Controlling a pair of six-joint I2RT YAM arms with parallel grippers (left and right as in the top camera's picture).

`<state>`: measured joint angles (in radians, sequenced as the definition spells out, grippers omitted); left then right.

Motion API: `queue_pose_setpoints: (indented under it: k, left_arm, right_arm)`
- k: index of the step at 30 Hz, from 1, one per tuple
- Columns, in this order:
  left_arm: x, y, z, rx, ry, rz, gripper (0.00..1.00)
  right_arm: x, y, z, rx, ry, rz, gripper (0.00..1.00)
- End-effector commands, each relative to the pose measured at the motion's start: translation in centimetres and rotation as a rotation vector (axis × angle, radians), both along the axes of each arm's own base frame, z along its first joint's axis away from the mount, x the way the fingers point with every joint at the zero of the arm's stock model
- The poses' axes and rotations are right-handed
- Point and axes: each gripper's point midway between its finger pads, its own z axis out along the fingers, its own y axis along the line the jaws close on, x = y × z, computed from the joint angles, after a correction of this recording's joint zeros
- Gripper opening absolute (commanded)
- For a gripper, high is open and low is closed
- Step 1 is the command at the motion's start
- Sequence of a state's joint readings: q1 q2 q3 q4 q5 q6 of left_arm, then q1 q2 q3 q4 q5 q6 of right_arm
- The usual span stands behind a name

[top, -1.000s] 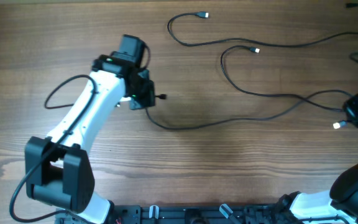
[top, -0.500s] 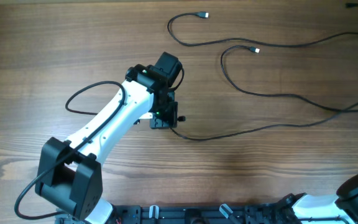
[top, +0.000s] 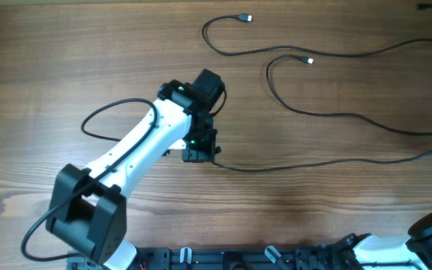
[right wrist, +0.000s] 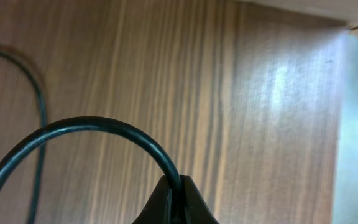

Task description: Untangle cables

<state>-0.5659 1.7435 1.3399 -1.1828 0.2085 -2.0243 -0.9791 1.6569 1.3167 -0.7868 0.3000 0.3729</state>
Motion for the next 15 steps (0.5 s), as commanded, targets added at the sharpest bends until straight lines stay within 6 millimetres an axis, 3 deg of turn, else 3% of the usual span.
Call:
queue_pose_setpoints:
  k: [1,7,15]
  left_arm:
    - [-1.0,-0.6,-1.8,0.060,0.083,0.120,0.04]
    - [-1.5,-0.9,-2.5,0.077,0.104,0.105,0.04]
    - [-0.5,-1.3,-2.6,0.063,0.061,0.104,0.04]
  right_arm:
    - [-1.6,-1.0,-1.1,-0.014,0.075,-0.064,0.04]
    - [-2.7,-1.4,-4.4,0.058,0.116,-0.093,0.04]
    - [-3.5,-2.8,-8.5,0.105,0.142,-0.124,0.04]
